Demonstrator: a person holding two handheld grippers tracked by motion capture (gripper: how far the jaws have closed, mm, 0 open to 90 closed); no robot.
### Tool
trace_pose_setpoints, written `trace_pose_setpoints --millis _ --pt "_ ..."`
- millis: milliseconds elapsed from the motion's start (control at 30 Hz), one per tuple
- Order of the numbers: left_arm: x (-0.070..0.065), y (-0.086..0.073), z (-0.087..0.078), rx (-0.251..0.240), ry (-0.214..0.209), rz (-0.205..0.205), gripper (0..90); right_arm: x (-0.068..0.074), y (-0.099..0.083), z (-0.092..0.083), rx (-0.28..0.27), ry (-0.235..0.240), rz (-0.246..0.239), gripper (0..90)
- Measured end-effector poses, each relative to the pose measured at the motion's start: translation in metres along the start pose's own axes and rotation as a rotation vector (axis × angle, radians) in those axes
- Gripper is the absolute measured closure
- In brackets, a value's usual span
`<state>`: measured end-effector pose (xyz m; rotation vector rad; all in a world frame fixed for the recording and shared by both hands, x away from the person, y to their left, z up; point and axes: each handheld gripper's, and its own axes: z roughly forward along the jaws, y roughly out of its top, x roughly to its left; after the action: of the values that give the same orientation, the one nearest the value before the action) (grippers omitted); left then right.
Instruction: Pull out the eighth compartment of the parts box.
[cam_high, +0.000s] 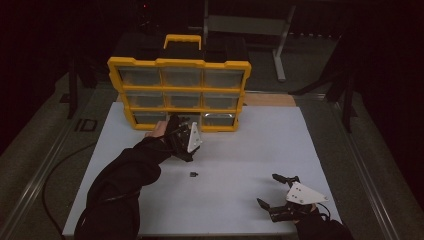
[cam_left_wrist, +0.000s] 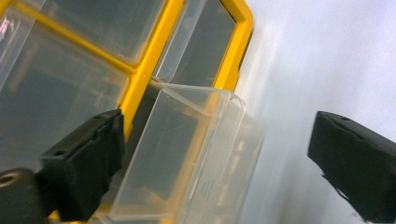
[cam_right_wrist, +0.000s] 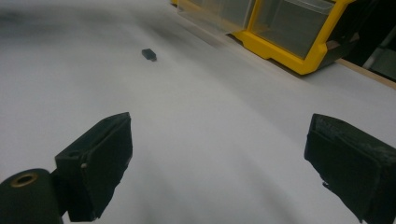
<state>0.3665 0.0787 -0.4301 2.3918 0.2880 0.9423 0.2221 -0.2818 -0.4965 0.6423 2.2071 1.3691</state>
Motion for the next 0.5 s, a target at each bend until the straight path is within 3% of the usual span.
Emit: trace_pose_setpoints --millis 167,300,500 --pt "0.007 -0.001 -0.006 -0.03 -0.081 -0.093 0.0 0.0 0.0 0.0 0.003 0.0 -0.002 7.9" --pt "0.015 -0.004 -0.013 -0.094 -0.148 -0.19 0.0 0.0 0.0 0.0 0.003 0.001 -0.002 7.9" --pt "0.019 -0.006 -0.019 -0.149 -0.196 -0.247 0.0 0.0 0.0 0.0 0.003 0.0 -0.003 7.9"
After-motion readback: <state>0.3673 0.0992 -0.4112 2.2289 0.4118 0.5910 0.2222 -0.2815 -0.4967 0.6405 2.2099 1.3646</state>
